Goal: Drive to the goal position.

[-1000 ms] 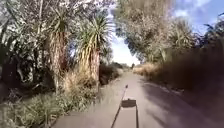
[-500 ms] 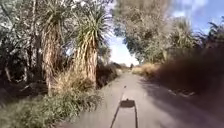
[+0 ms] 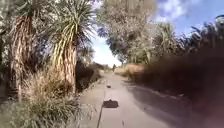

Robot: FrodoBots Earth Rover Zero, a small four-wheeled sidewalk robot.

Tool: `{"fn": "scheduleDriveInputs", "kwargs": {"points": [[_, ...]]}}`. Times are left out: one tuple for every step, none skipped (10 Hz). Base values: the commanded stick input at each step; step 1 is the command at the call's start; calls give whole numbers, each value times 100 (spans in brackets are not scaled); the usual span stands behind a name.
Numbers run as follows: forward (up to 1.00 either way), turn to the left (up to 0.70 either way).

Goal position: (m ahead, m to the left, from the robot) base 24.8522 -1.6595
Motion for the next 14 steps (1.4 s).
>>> {"fn": "scheduleDriveInputs", "kwargs": {"points": [[70, -35], [70, -23], [70, 0], [70, 0], [70, 13], [70, 35], [70, 35], [70, 35], [70, 35], [70, 35], [70, 35], [70, 35], [70, 35], [70, 35]]}}
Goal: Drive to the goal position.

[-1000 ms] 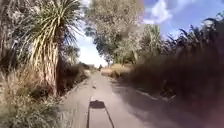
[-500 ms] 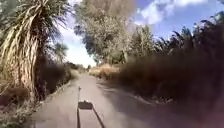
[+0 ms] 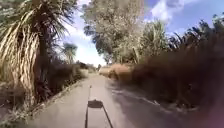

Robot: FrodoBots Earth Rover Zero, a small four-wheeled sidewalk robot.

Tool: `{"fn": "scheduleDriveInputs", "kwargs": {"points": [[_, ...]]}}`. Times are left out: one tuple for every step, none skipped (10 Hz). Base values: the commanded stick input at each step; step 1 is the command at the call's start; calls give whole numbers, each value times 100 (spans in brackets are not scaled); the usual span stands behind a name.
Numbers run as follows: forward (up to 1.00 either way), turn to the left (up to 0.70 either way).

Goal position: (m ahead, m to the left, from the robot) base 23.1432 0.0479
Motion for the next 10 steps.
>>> {"fn": "scheduleDriveInputs", "kwargs": {"points": [[70, 35], [70, 35], [70, 22], [70, 0], [70, 0], [70, -17], [70, -35], [70, -35], [70, -35], [70, -35]]}}
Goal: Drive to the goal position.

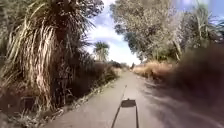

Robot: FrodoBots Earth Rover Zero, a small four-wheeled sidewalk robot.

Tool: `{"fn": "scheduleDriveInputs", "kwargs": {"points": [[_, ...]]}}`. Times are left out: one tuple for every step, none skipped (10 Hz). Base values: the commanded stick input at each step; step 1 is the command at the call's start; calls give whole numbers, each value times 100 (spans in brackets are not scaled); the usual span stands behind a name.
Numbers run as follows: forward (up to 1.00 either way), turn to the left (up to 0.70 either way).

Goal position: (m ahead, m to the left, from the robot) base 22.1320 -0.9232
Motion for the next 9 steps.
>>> {"fn": "scheduleDriveInputs", "kwargs": {"points": [[70, -35], [70, -35], [70, -35], [70, -35], [70, -35], [70, -35], [70, -35], [70, -35], [70, -35]]}}
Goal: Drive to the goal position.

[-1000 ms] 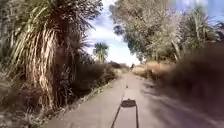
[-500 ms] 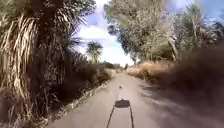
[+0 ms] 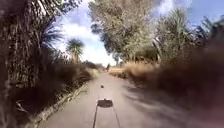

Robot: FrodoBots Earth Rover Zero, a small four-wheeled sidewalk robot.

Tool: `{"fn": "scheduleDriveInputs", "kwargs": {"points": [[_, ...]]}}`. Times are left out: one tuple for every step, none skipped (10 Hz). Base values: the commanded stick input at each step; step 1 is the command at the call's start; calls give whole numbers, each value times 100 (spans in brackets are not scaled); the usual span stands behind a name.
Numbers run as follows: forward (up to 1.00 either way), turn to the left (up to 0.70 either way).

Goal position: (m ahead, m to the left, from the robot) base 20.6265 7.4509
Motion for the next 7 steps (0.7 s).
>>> {"fn": "scheduleDriveInputs", "kwargs": {"points": [[70, 0], [70, 0], [70, 0], [70, 0], [70, 0], [70, 0], [70, 0]]}}
